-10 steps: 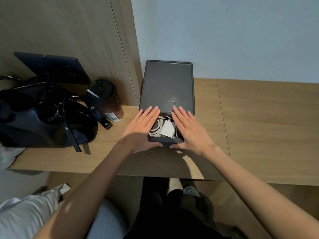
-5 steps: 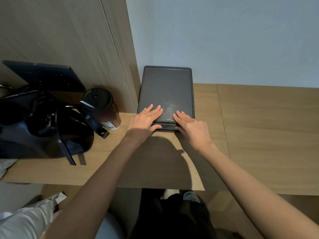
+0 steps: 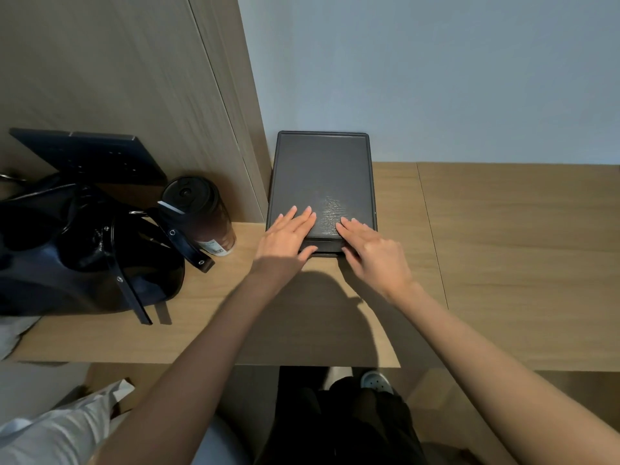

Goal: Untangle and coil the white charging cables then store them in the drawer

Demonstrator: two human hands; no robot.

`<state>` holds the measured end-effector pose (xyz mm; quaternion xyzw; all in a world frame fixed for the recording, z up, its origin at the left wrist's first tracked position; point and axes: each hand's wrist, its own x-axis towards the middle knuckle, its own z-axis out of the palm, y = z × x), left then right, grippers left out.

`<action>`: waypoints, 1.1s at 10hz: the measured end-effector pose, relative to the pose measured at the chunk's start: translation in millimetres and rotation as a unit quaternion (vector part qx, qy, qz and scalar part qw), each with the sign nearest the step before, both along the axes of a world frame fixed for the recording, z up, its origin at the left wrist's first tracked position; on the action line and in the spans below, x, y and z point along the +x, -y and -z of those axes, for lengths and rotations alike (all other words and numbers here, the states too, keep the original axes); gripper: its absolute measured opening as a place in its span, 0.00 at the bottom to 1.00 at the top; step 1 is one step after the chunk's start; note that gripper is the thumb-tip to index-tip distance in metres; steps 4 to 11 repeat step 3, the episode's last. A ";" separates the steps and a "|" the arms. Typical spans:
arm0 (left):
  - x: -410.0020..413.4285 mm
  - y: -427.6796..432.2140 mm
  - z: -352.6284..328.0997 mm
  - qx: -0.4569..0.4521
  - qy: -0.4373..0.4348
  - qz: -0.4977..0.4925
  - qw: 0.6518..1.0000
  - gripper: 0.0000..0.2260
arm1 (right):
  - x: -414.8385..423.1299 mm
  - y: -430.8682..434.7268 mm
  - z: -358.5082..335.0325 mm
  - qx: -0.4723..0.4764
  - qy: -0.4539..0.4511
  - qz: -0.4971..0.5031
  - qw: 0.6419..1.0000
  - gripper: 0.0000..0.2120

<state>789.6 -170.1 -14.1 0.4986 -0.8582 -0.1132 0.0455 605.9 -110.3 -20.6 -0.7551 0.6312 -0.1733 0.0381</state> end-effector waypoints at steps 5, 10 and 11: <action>-4.8 -18.4 -52.5 -0.037 0.003 0.004 0.999 0.24 | -21.9 -15.0 -57.3 0.044 0.019 0.043 0.998 0.21; -4.8 -18.4 -52.5 -0.037 0.003 0.004 0.999 0.24 | -21.9 -15.0 -57.3 0.044 0.019 0.043 0.998 0.21; -4.8 -18.4 -52.5 -0.037 0.003 0.004 0.999 0.24 | -21.9 -15.0 -57.3 0.044 0.019 0.043 0.998 0.21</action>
